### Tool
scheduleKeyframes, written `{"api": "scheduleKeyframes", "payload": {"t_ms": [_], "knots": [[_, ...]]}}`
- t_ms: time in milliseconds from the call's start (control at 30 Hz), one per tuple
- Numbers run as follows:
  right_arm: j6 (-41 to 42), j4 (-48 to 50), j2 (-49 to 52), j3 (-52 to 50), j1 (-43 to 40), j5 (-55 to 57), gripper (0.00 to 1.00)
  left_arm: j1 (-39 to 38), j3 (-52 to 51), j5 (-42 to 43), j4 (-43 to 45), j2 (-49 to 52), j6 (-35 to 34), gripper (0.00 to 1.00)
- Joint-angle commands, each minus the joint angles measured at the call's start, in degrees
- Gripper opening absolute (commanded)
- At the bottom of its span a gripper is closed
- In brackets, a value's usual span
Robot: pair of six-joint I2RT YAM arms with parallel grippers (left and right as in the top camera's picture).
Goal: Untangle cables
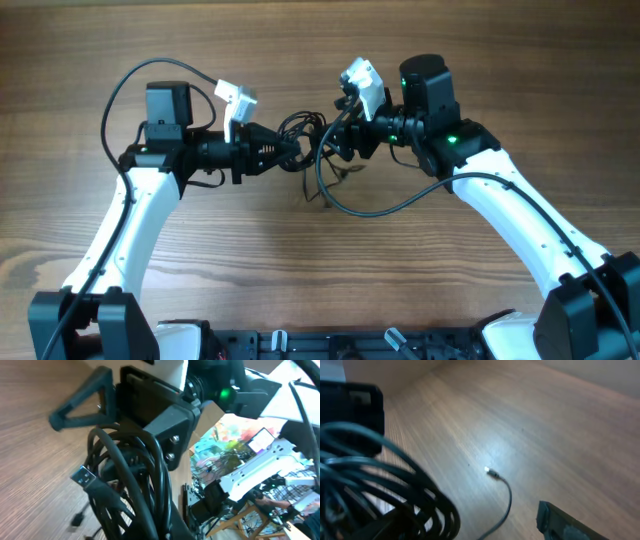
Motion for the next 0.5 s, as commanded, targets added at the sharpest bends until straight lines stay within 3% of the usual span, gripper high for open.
{"api": "scheduleKeyframes", "payload": {"t_ms": [0, 200, 267, 400, 433, 467], "knots": [[0.11, 2.64, 0.28, 0.15, 0.20, -0.42, 0.84, -1.88, 0.37, 3.89, 0.13, -0.63, 1.25, 0.04], [0.11, 3.80, 0.44, 0.13, 0.48, -1.92, 0.83, -4.83, 0.37, 5.62, 0.55, -0.63, 1.49, 0.04], [-0.33, 3.85, 0.92, 0.11, 0.52, -5.03, 0.79, -4.87, 0.37, 7.89, 1.95, -0.63, 1.46, 0.04], [-1.81, 3.85, 1.36, 0.11, 0.48, -10.86, 0.34, -4.85, 0.37, 8.57, 2.95, -0.63, 1.46, 0.04], [-1.81, 3.91, 1.36, 0.11, 0.42, -12.50, 0.13, -4.74, 0.37, 8.57, 2.95, -0.63, 1.46, 0.04], [-1.81, 3.91, 1.36, 0.11, 0.17, -14.36, 0.04, -4.55, 0.37, 8.55, 2.97, -0.63, 1.46, 0.04]]}}
